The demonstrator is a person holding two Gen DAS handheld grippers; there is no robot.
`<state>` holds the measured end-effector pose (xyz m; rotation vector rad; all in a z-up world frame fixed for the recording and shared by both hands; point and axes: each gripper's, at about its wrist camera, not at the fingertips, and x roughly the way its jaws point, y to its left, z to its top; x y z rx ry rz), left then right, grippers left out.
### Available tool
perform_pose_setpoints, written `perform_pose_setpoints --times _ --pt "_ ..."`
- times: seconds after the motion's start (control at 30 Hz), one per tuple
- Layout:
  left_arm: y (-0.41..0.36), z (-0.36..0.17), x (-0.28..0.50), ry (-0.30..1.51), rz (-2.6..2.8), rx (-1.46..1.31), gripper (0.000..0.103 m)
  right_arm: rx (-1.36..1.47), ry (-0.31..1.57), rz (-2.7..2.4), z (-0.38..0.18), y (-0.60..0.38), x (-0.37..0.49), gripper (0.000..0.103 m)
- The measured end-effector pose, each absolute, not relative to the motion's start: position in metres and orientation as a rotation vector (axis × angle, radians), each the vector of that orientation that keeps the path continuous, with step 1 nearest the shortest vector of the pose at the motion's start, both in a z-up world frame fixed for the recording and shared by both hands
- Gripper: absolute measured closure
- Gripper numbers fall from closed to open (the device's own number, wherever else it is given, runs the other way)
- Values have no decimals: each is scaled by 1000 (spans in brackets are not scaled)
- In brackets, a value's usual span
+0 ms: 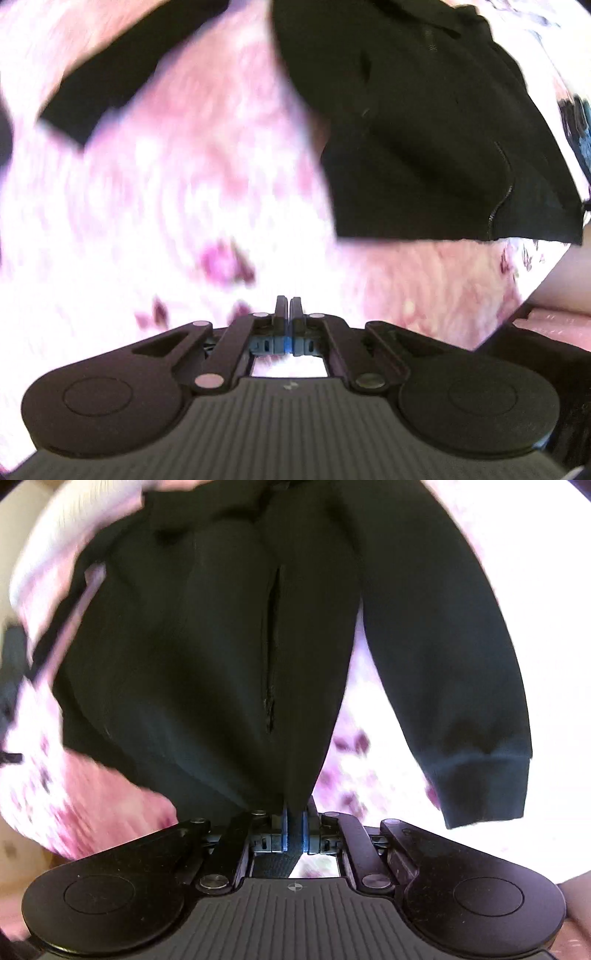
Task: Fold clothes
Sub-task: 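Hold the sweatshirt up by its shoulders with both grippers, letting it hang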
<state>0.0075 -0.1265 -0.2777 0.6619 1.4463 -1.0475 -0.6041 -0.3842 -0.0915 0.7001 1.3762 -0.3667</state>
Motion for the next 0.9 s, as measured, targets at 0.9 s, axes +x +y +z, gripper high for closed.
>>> perform_pose_setpoints --times 0.9 --pt "-176 -313 -84 1573 -1061 662 101 659 1588 -231 -160 -368 -654 100"
